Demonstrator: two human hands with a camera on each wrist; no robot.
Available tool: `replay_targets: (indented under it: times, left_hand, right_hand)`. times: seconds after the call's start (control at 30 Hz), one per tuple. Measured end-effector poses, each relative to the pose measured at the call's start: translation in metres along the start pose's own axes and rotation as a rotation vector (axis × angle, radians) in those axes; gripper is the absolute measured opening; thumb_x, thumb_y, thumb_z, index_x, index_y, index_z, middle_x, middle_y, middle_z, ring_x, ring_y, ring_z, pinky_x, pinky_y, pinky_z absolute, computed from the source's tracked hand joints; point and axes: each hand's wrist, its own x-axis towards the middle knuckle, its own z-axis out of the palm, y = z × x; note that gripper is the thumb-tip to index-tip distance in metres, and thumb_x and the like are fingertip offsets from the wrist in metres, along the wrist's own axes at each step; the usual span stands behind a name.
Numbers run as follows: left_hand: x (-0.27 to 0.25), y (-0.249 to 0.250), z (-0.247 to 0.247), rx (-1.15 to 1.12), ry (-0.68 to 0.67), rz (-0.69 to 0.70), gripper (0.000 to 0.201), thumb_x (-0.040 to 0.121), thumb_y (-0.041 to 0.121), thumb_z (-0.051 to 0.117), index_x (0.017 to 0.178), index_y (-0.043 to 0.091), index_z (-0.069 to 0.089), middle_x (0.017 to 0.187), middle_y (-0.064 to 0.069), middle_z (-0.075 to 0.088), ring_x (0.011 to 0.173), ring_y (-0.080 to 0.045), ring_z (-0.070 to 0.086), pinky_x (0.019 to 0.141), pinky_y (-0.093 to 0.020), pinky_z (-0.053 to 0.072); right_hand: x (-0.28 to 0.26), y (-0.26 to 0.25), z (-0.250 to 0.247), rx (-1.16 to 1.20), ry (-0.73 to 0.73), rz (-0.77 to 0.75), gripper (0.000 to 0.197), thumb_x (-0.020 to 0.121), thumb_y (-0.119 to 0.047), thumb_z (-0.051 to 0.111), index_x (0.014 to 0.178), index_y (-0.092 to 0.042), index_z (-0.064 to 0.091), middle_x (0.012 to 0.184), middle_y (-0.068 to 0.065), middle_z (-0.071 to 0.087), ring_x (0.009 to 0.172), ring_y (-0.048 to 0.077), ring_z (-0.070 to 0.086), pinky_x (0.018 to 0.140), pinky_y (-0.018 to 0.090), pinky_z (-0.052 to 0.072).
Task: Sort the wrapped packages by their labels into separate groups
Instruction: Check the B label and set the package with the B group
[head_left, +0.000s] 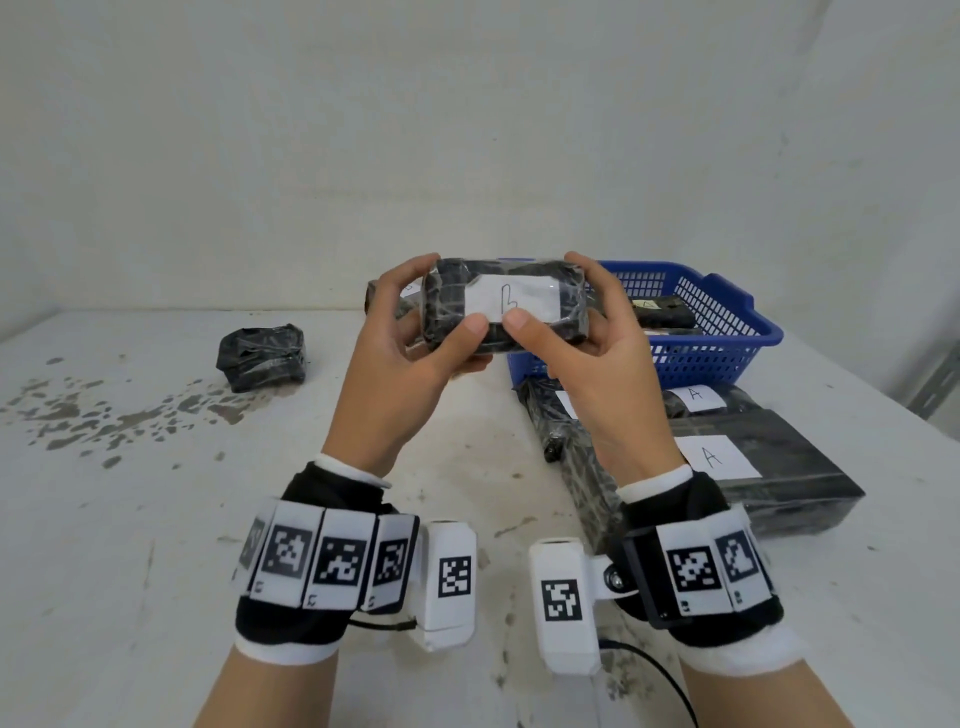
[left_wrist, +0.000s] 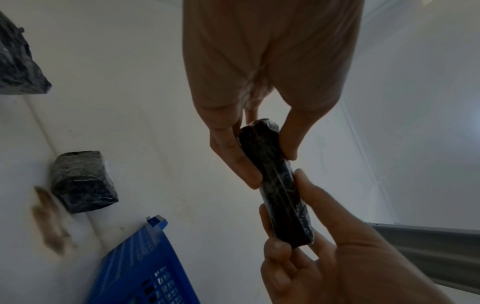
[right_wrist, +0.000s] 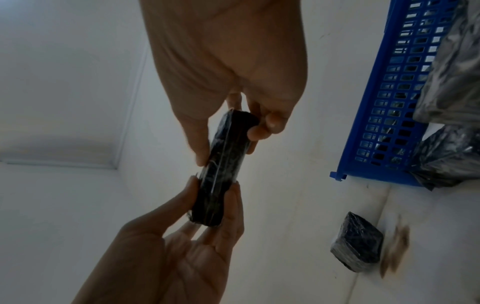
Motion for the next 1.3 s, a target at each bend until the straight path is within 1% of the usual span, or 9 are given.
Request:
replay_targets:
  times: [0.1, 0.23, 0.43, 0.67, 0.8, 0.9, 1.07, 1.23, 1.3]
  left_hand:
    - [0.000, -0.002, -0.001, 0.043, 0.002, 0.011, 0.049, 0.089, 0.015, 0.066, 0.133, 0.024, 0.044, 0.111, -0.010, 0.069, 0.086, -0.025, 0.072, 0.071, -0.029, 0.059]
    - [0.001, -0.002, -0.003, 0.107, 0.015, 0.000, 0.045, 0.092, 0.023, 0.063, 0.133, 0.027, 0.045, 0.100, -0.005, 0.071, 0.065, -0.018, 0.067, 0.052, -0.026, 0.052]
    - [0.002, -0.001, -0.007, 0.015, 0.018, -0.031, 0.042, 0.095, 0.022, 0.057, 0.136, 0.025, 0.048, 0.091, -0.008, 0.069, 0.065, -0.021, 0.064, 0.052, -0.029, 0.053]
    - [0.003, -0.002, -0.006, 0.013, 0.040, -0.027, 0.030, 0.097, 0.021, 0.055, 0.126, 0.022, 0.053, 0.092, -0.009, 0.070, 0.063, -0.026, 0.063, 0.053, -0.032, 0.056]
    - [0.003, -0.002, -0.005, 0.025, 0.060, -0.028, 0.021, 0.098, 0.023, 0.054, 0.118, 0.018, 0.055, 0.084, -0.001, 0.069, 0.060, -0.028, 0.062, 0.051, -0.032, 0.054]
    - [0.002, -0.003, -0.003, 0.048, 0.058, -0.024, 0.021, 0.097, 0.023, 0.055, 0.117, 0.016, 0.055, 0.084, -0.005, 0.068, 0.058, -0.028, 0.060, 0.051, -0.033, 0.053]
    - [0.001, -0.006, 0.000, 0.110, 0.040, -0.001, 0.026, 0.092, 0.027, 0.062, 0.116, 0.020, 0.054, 0.087, -0.012, 0.069, 0.055, -0.020, 0.061, 0.050, -0.033, 0.054]
    - [0.000, -0.007, 0.001, 0.155, 0.034, 0.005, 0.028, 0.089, 0.027, 0.066, 0.114, 0.025, 0.052, 0.087, -0.006, 0.068, 0.055, -0.018, 0.062, 0.048, -0.032, 0.055]
    - [0.000, -0.007, 0.000, 0.152, 0.038, 0.006, 0.028, 0.089, 0.027, 0.065, 0.113, 0.024, 0.051, 0.085, -0.006, 0.067, 0.056, -0.019, 0.062, 0.048, -0.032, 0.054]
  right_hand:
    - [0.000, 0.003, 0.002, -0.003, 0.010, -0.002, 0.063, 0.081, -0.010, 0.080, 0.134, -0.022, 0.050, 0.108, -0.004, 0.075, 0.101, 0.009, 0.072, 0.086, 0.025, 0.057]
    - [-0.001, 0.005, 0.002, -0.009, 0.021, -0.004, 0.059, 0.081, -0.013, 0.081, 0.130, -0.027, 0.052, 0.109, 0.000, 0.075, 0.101, 0.012, 0.073, 0.090, 0.033, 0.058]
    - [-0.002, -0.002, -0.002, 0.029, -0.014, 0.006, 0.047, 0.094, -0.014, 0.067, 0.138, -0.025, 0.053, 0.103, 0.000, 0.074, 0.068, -0.002, 0.064, 0.061, 0.012, 0.048]
    - [-0.003, -0.005, -0.005, 0.039, -0.035, 0.017, 0.034, 0.100, -0.016, 0.058, 0.132, -0.025, 0.058, 0.072, -0.010, 0.071, 0.055, -0.001, 0.059, 0.054, 0.011, 0.046]
    - [-0.003, -0.005, -0.004, 0.046, 0.006, 0.032, 0.023, 0.099, -0.016, 0.058, 0.122, -0.019, 0.062, 0.065, -0.010, 0.068, 0.050, 0.000, 0.055, 0.049, 0.014, 0.044]
    - [-0.002, -0.003, -0.004, 0.018, 0.031, 0.051, 0.015, 0.098, -0.020, 0.061, 0.113, -0.017, 0.061, 0.063, -0.012, 0.066, 0.049, -0.001, 0.053, 0.046, 0.016, 0.042]
    - [-0.003, -0.003, -0.004, -0.024, 0.056, 0.063, 0.007, 0.095, -0.027, 0.065, 0.100, -0.026, 0.060, 0.069, -0.010, 0.068, 0.060, 0.004, 0.058, 0.046, 0.018, 0.043]
    - [-0.004, -0.001, -0.002, -0.023, 0.059, 0.033, 0.014, 0.091, -0.026, 0.071, 0.101, -0.028, 0.061, 0.092, 0.018, 0.072, 0.072, 0.011, 0.066, 0.052, 0.019, 0.048]
    - [-0.004, 0.000, -0.001, -0.003, 0.041, 0.031, 0.021, 0.089, -0.024, 0.073, 0.105, -0.027, 0.060, 0.099, 0.017, 0.074, 0.074, 0.010, 0.068, 0.055, 0.018, 0.049]
